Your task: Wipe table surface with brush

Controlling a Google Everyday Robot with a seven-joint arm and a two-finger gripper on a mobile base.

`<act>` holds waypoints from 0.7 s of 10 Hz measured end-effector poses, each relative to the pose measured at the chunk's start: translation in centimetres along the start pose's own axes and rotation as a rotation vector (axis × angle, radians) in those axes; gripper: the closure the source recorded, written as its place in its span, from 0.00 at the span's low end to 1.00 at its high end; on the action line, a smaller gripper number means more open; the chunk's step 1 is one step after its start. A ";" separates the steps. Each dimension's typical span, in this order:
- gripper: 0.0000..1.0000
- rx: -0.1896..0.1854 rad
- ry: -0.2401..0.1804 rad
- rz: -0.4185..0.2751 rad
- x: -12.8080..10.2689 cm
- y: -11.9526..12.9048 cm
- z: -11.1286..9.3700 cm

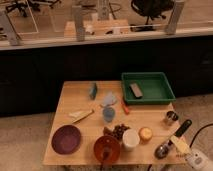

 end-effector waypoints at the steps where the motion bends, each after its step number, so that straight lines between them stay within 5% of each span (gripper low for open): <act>1: 1.00 0.010 -0.005 -0.007 -0.8 -0.2 -1.1; 4: 1.00 0.038 -0.044 -0.015 -3.4 -1.7 -1.7; 7: 1.00 0.057 -0.080 -0.026 -6.0 -3.6 1.4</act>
